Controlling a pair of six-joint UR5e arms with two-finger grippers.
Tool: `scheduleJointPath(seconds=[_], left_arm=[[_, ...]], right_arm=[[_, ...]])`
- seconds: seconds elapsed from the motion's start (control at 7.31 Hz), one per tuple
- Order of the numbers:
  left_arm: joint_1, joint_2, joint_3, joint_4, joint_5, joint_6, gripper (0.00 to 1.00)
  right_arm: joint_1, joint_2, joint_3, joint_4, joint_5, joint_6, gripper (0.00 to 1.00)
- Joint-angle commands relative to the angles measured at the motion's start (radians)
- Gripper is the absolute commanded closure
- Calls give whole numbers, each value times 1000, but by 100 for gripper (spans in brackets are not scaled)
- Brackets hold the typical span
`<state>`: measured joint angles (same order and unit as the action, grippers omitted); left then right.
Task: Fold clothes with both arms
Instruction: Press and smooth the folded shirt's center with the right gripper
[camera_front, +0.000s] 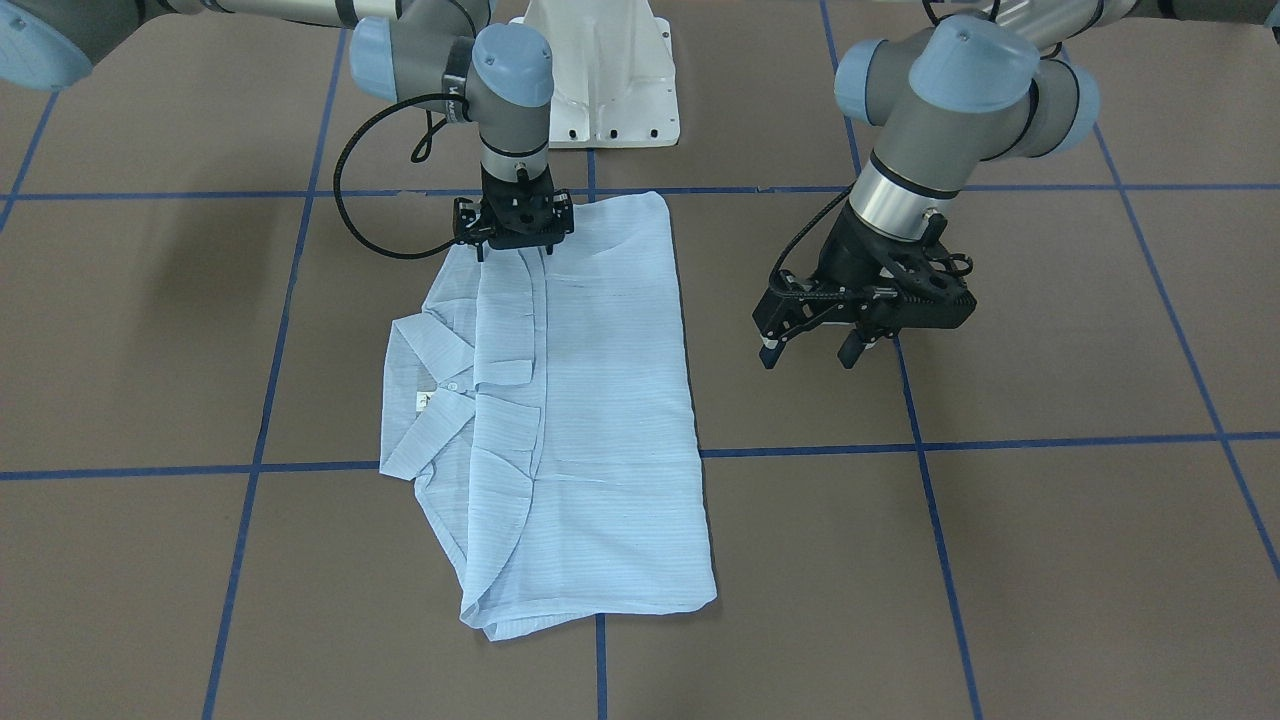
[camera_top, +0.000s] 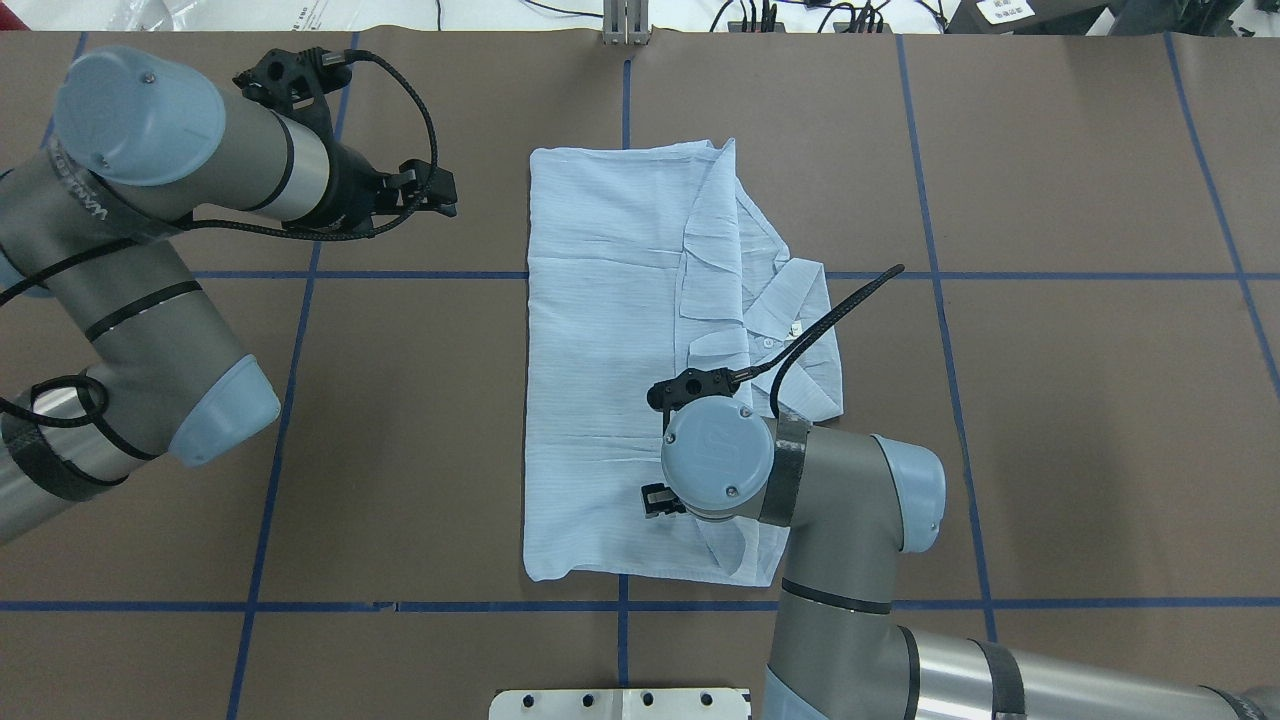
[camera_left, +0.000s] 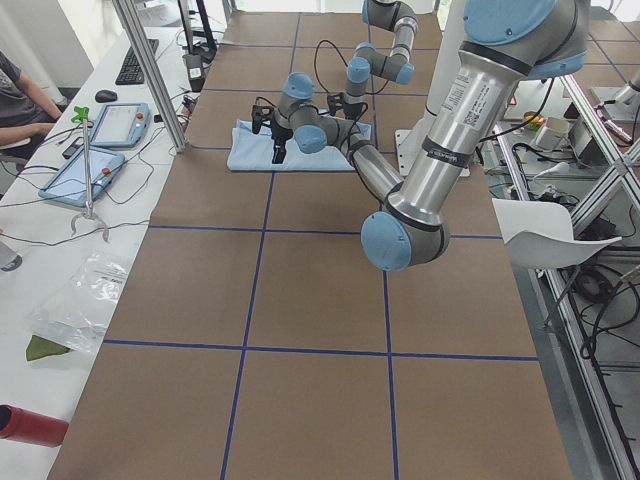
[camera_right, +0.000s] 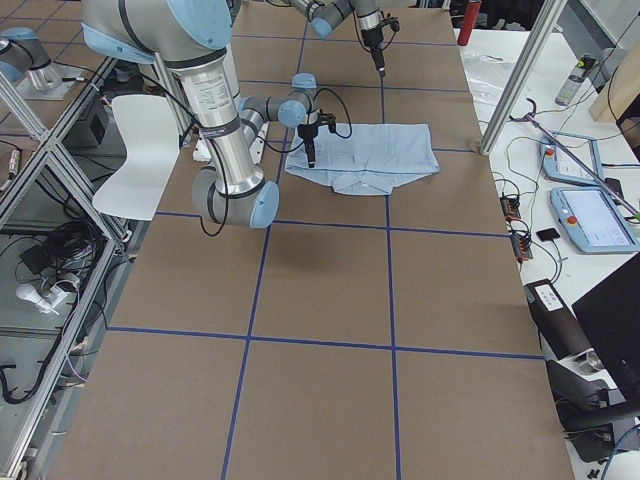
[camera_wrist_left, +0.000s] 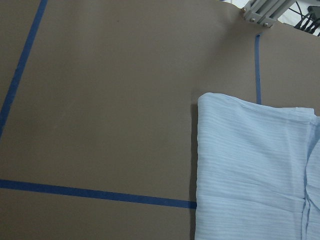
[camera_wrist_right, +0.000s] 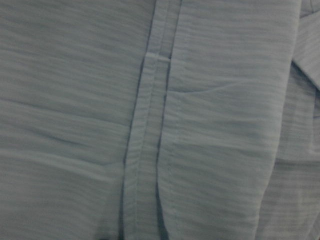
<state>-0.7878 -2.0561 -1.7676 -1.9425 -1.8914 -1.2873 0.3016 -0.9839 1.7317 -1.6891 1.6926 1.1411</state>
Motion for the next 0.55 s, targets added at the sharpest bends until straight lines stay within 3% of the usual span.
scheduleJointPath(seconds=[0.0, 0.41], left_arm=[[1, -3, 10, -1, 0, -1, 0], [4, -7, 13, -3, 0, -3, 0]], right_arm=[[1, -2, 9, -47, 1, -15, 0], [8, -9, 12, -72, -2, -18, 0]])
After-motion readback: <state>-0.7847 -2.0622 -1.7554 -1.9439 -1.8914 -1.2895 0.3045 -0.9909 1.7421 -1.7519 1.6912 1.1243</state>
